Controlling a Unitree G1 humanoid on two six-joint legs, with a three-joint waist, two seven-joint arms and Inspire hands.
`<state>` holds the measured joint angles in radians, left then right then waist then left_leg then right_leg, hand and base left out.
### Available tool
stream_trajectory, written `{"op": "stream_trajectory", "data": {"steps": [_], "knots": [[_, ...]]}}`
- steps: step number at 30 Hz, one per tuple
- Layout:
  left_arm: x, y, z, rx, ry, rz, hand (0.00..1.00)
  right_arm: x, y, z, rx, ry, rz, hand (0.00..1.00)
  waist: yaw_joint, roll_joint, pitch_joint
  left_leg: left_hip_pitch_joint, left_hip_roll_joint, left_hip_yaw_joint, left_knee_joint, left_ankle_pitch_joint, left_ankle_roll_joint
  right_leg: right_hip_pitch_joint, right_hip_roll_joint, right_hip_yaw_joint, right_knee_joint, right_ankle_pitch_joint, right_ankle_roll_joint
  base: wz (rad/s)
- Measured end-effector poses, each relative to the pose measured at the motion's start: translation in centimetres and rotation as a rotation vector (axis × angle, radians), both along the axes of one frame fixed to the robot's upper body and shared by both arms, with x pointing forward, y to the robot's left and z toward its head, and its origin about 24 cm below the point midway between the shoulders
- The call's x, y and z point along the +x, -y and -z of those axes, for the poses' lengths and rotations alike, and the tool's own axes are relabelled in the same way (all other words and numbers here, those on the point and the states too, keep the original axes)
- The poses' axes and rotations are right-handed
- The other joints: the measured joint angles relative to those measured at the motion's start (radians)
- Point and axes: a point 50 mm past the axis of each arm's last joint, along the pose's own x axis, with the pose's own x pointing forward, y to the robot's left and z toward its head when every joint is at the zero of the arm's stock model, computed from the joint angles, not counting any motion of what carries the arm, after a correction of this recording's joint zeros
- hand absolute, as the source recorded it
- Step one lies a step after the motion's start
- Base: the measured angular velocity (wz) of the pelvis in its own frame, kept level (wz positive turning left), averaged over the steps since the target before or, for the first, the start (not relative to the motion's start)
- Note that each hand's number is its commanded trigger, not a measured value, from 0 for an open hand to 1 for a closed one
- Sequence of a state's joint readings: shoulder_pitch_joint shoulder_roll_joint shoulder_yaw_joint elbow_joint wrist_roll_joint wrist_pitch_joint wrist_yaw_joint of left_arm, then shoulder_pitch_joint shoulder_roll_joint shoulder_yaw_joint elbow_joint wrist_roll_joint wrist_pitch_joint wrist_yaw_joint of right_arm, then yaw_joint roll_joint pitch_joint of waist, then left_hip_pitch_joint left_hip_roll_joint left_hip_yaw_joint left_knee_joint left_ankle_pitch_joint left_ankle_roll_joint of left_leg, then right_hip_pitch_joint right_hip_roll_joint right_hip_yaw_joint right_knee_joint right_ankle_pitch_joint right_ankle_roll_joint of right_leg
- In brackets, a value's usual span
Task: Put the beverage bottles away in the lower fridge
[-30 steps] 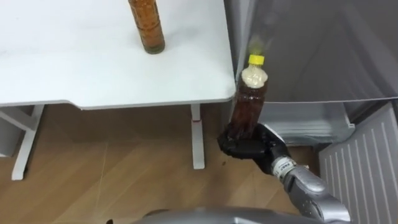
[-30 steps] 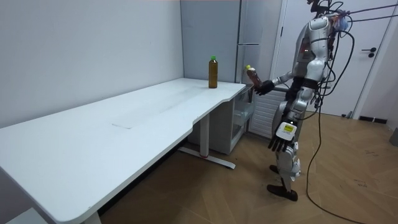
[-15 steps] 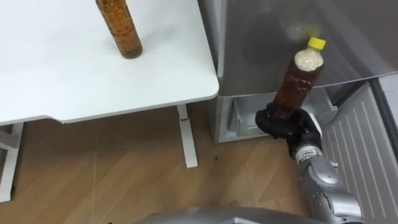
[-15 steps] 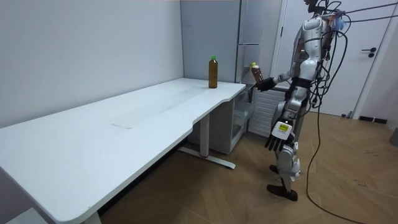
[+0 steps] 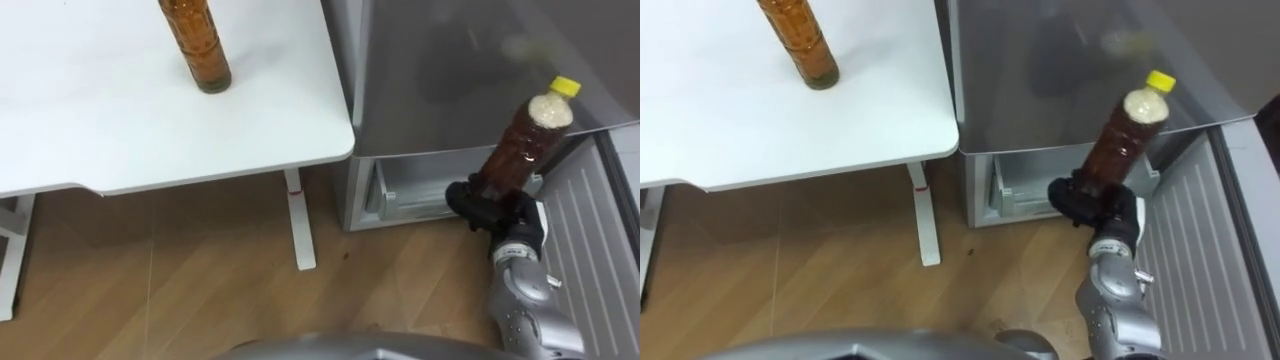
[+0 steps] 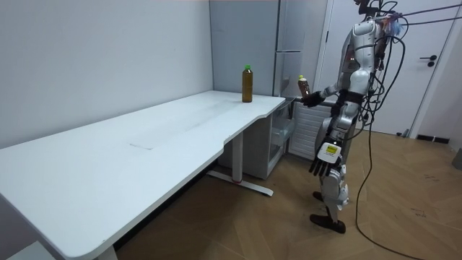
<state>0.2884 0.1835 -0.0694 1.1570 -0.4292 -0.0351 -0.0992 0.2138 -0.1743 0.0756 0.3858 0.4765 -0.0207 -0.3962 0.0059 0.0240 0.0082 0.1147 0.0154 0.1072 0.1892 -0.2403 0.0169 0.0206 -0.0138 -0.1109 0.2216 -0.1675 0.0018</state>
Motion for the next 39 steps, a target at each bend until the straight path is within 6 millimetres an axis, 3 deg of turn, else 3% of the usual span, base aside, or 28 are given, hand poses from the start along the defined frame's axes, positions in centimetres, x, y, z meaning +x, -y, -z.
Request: {"op": "stream_trajectory", "data": {"steps": [20,29,33,39], "knots": [[-0.1,-0.2,-0.1,0.009,-0.011,0.074,0.0,-0.4,2.4,0.4,0.083,-0.01,0.281,1.0,0.004,0.002,0.0047,-0.033,-0.004,-0.031,0.012,0.001,0.001,-0.003,-0.005,-0.029,-0.001,-0.005,0.001,0.05],[-0.9,-0.8,-0.3,0.008,-0.048,0.102,0.0,0.2,3.7,1.0,0.179,-0.013,0.312,1.0,0.008,-0.021,0.001,-0.054,-0.009,-0.037,0.028,0.001,0.001,-0.03,-0.015,-0.039,0.021,-0.015,0.001,0.02],[1.2,-1.2,-0.3,0.007,-0.014,0.132,0.0,2.2,3.9,1.5,0.248,-0.023,0.333,1.0,0.008,-0.023,-0.0016,-0.137,-0.011,-0.044,0.073,0.001,0.001,-0.104,-0.023,-0.043,0.064,-0.013,-0.002,0.05],[6.5,-1.4,-0.6,0.026,0.094,0.194,0.0,5.7,3.3,0.9,0.366,0.019,0.349,1.0,0.035,-0.026,0.0073,-0.284,-0.013,-0.06,0.157,0.001,0.002,-0.238,-0.036,-0.055,0.131,-0.016,-0.014,0.11]]}}
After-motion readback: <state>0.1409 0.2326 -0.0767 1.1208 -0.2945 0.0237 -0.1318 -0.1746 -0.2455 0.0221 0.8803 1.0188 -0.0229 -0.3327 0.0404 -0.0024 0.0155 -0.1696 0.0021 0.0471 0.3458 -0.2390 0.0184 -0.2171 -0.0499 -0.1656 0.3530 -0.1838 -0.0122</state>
